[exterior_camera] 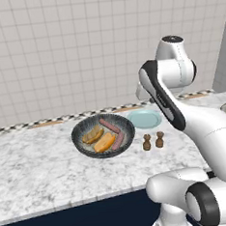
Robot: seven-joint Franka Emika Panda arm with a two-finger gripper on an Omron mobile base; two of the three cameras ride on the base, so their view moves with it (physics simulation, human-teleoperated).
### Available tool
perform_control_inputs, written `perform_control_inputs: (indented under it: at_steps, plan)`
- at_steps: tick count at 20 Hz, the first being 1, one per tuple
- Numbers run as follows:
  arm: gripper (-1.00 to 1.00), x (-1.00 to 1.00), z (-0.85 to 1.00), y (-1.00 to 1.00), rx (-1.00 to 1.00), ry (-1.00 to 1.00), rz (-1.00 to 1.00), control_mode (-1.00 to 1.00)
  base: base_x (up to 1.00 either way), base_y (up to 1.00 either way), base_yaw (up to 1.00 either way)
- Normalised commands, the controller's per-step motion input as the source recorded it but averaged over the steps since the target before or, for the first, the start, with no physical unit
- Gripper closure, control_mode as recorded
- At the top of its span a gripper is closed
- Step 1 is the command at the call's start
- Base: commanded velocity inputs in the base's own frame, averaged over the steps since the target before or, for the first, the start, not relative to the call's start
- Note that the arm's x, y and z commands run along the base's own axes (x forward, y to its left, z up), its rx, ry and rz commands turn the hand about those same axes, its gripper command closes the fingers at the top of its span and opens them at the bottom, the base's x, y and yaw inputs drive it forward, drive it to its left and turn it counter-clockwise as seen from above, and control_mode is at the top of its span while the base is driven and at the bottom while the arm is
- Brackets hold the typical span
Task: Place one bun and one sausage from the bowl on each plate.
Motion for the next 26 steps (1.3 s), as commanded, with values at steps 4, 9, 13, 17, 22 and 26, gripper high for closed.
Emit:
perform_control_inputs:
  at_steps: [4,9,13,17,22,26]
  plan:
    - [-1.00,0.09,0.00,-0.01,0.00,0.01,0.13,-1.00,0.00,0.00,0.00]
    - [-1.00,-0.33,-0.09,0.61,-0.01,0.03,0.14,-1.00,0.00,0.00,0.00]
    - [-1.00,0.00,-0.25,1.00,-0.05,0.05,0.15,-1.00,0.00,0.00,0.00]
    - [-1.00,0.04,-0.36,1.00,-0.06,0.15,0.14,-1.00,0.00,0.00,0.00]
    - [-1.00,0.54,-0.47,0.65,-0.09,0.16,-0.04,-1.00,0.00,0.00,0.00]
    - [-1.00,0.77,-0.70,0.55,-0.03,0.21,-0.17,-1.00,0.00,0.00,0.00]
